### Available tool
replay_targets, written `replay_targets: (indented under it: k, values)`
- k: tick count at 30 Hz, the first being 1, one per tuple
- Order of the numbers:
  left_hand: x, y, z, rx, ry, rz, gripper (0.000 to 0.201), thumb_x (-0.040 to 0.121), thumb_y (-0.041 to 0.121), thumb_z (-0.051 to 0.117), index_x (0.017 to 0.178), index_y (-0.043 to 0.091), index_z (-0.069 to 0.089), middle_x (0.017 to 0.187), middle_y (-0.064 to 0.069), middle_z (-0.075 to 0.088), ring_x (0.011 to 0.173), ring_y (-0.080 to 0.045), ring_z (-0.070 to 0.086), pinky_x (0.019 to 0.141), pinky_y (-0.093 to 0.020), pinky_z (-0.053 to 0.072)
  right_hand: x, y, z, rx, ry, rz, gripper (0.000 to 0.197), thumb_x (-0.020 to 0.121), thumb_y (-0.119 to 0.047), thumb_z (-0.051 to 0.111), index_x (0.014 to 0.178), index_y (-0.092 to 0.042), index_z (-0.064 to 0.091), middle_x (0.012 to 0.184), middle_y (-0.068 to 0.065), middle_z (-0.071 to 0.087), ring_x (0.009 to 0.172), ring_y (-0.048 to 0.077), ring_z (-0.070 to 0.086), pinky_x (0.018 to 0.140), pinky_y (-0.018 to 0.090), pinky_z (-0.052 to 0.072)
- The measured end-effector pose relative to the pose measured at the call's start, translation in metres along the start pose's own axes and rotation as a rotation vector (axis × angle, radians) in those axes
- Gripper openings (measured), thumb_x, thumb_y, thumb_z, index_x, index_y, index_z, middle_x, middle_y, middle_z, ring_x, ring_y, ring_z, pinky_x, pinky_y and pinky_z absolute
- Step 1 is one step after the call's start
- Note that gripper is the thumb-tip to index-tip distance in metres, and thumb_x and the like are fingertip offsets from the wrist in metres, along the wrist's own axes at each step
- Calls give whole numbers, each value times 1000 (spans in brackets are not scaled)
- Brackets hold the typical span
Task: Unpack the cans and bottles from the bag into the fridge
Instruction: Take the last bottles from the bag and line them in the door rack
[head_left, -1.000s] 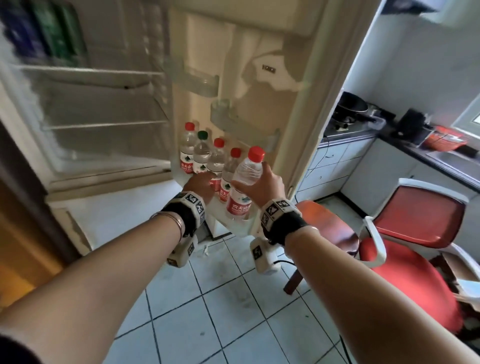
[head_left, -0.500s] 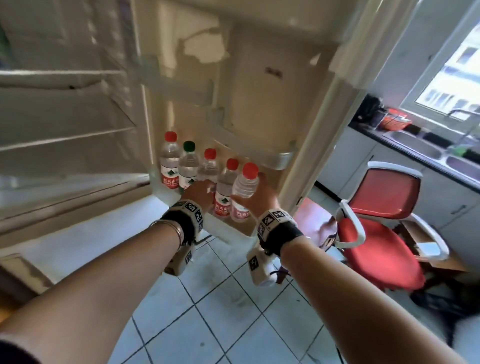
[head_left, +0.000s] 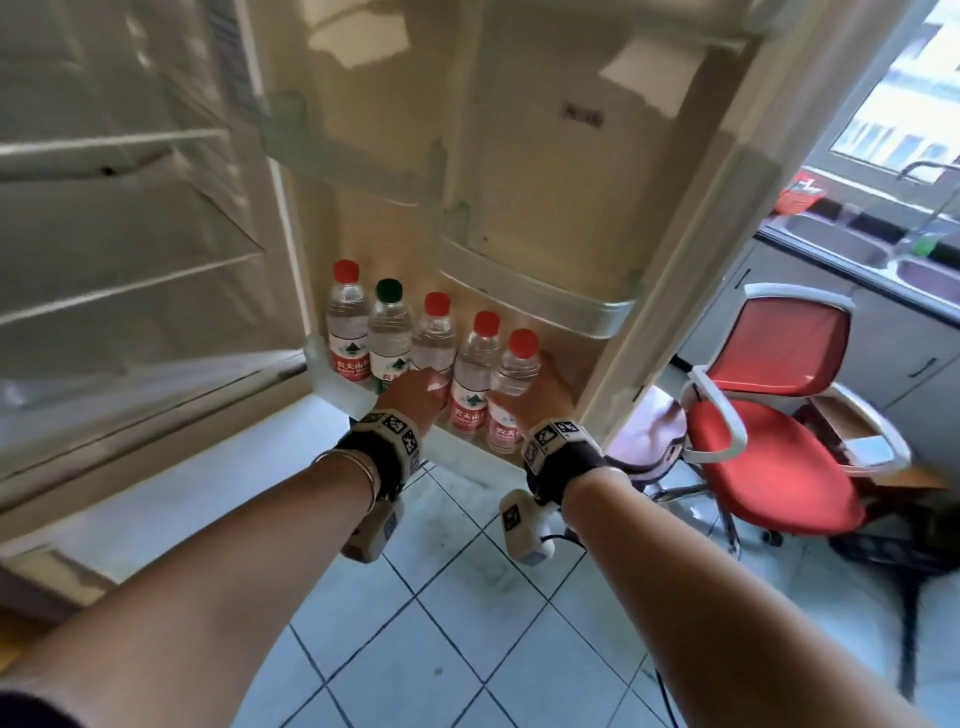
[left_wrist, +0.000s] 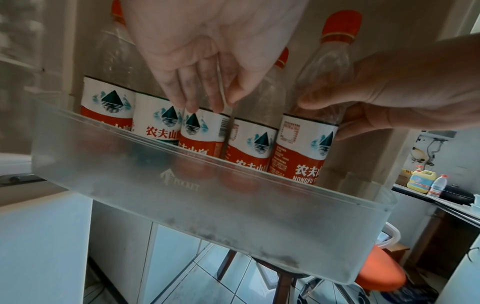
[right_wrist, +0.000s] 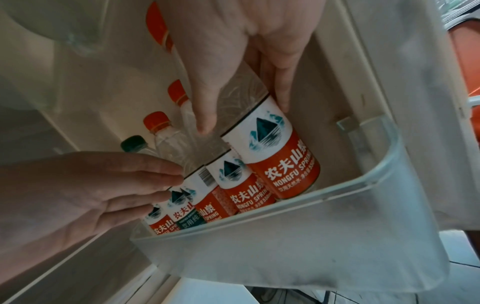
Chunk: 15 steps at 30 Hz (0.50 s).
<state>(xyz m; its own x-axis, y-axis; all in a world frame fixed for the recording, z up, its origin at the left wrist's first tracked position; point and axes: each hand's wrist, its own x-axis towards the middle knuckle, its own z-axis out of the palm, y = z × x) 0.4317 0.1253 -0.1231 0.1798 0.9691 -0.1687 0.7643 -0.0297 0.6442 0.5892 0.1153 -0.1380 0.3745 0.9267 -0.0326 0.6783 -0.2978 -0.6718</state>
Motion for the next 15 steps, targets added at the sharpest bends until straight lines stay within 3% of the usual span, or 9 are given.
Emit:
replay_targets:
  k: [5,9,15]
  values:
    - [10,-3,5,-14,9,1,33,95,12,40,124,9,57,133,-12,55,122,-25,51,103,-33,38,11,9,12,61,22,40,57,74,-30,78,118,-14,46,114,7,63,106,27,62,95,37,49]
    - [14,-4,8,-8,9,0,33,96,13,40,125,9,56,133,-11,55,122,-24,52,103,-33,38,19,20,22,60,27,66,64,71,-32,80,123,-14,46,119,6,61,111,25,59,97,32,46]
    - [21,-8,12,-18,5,-20,38,94,7,40,130,13,52,140,-8,49,128,-23,47,106,-31,35,36,29,22,-16,49,60,87,68,-37,80,136,-9,33,137,11,39,132,26,35,113,29,25]
